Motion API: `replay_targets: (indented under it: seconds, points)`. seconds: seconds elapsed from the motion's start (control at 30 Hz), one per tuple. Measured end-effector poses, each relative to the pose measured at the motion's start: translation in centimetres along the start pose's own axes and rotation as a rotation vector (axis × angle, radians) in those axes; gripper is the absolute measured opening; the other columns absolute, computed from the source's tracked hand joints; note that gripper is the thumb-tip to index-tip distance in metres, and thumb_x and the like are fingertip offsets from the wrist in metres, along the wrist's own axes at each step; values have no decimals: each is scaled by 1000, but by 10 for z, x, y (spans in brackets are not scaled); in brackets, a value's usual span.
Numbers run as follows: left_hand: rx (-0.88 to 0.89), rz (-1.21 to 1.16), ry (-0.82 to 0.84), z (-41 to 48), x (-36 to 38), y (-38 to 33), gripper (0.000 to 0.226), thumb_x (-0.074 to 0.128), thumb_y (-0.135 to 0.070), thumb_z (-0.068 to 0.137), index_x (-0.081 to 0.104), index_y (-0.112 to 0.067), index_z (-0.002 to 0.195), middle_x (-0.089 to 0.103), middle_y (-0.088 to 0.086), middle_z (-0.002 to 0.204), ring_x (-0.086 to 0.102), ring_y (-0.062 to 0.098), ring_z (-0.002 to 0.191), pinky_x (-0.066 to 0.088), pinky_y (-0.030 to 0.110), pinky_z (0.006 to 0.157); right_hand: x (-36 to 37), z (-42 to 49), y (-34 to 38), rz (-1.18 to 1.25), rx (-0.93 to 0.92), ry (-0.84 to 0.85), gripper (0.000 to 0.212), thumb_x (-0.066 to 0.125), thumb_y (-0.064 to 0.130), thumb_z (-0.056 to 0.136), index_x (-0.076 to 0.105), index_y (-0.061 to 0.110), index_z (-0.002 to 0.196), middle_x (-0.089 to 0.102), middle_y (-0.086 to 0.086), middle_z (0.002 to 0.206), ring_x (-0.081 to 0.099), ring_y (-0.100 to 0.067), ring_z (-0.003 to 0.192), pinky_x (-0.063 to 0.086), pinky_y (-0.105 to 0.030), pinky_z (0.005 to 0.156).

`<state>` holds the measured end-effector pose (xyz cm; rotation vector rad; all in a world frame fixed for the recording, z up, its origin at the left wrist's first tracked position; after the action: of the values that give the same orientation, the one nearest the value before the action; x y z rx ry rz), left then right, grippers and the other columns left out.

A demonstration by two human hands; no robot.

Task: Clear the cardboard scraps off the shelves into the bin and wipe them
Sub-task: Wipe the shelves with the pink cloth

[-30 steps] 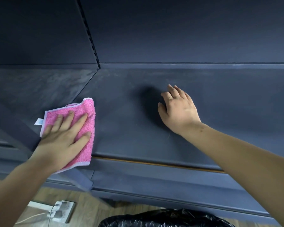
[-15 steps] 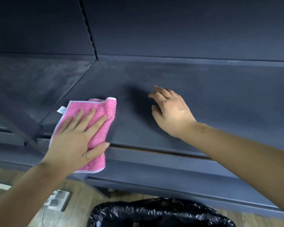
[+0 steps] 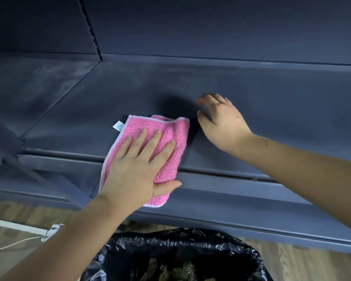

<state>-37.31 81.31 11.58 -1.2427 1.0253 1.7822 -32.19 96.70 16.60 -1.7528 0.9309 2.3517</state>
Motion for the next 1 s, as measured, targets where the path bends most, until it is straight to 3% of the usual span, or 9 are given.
replay_targets:
  seconds: [0.07, 0.17, 0.33, 0.5, 0.63, 0.8, 0.93, 1.0]
  points:
    - [5, 3, 11, 4, -3, -16, 70, 5, -67, 88, 40, -19, 126, 62, 13, 125, 59, 37, 114, 48, 49, 95, -9, -6, -14, 3, 11, -6, 39, 36, 16, 95, 45, 13, 133, 41, -3, 144, 36, -26, 129, 28, -28, 103]
    - [34, 9, 6, 15, -8, -49, 69, 13, -68, 87, 42, -19, 126, 62, 14, 125, 59, 37, 114, 48, 53, 92, -23, -18, -35, 18, 20, -25, 38, 37, 15, 95, 46, 13, 132, 41, -3, 144, 35, -26, 130, 29, -29, 103]
    - [65, -19, 18, 37, -19, -118, 78, 27, -68, 74, 62, -16, 120, 64, 16, 121, 61, 40, 110, 48, 57, 88, -50, -37, -75, -3, 28, -33, 38, 36, 15, 95, 46, 12, 132, 41, -4, 144, 35, -26, 129, 29, -28, 102]
    - [72, -44, -8, 58, -28, -189, 73, 26, -70, 73, 45, -20, 123, 65, 13, 121, 61, 37, 111, 51, 52, 89, -75, -62, -120, -53, 28, -25, 40, 35, 17, 96, 43, 14, 135, 36, -3, 147, 35, -25, 128, 28, -27, 102]
    - [71, -49, -19, 74, -35, -241, 74, 24, -70, 73, 43, -20, 124, 65, 12, 121, 62, 36, 110, 51, 51, 90, -94, -85, -157, -57, 32, -9, 41, 35, 19, 97, 41, 15, 137, 34, -3, 149, 34, -26, 130, 27, -28, 104]
    - [91, -63, -9, 94, -46, -298, 75, 24, -67, 72, 65, -21, 113, 68, 11, 115, 63, 35, 109, 43, 48, 96, -112, -108, -194, -56, 36, 25, 43, 35, 19, 95, 40, 15, 138, 32, -5, 150, 32, -25, 132, 24, -29, 107]
    - [101, -77, 21, 110, -55, -340, 73, 23, -66, 71, 71, -21, 104, 70, 10, 108, 65, 33, 105, 50, 46, 90, -130, -125, -222, -65, 30, 34, 41, 34, 22, 96, 43, 16, 136, 34, -4, 149, 33, -24, 132, 23, -28, 107]
    - [107, -96, 24, 118, -59, -361, 75, 24, -65, 71, 70, -18, 107, 71, 11, 107, 64, 34, 105, 43, 47, 95, -137, -134, -238, -105, 40, 51, 42, 30, 27, 97, 43, 16, 135, 34, -4, 149, 33, -24, 133, 20, -27, 107]
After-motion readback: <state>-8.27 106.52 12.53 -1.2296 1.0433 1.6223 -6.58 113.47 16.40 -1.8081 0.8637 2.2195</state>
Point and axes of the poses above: each hand's wrist, its own z-axis towards the middle knuckle, its own x-axis out of the palm, y = z × x, the point moved 6 cm from there along z, towards the middle knuckle
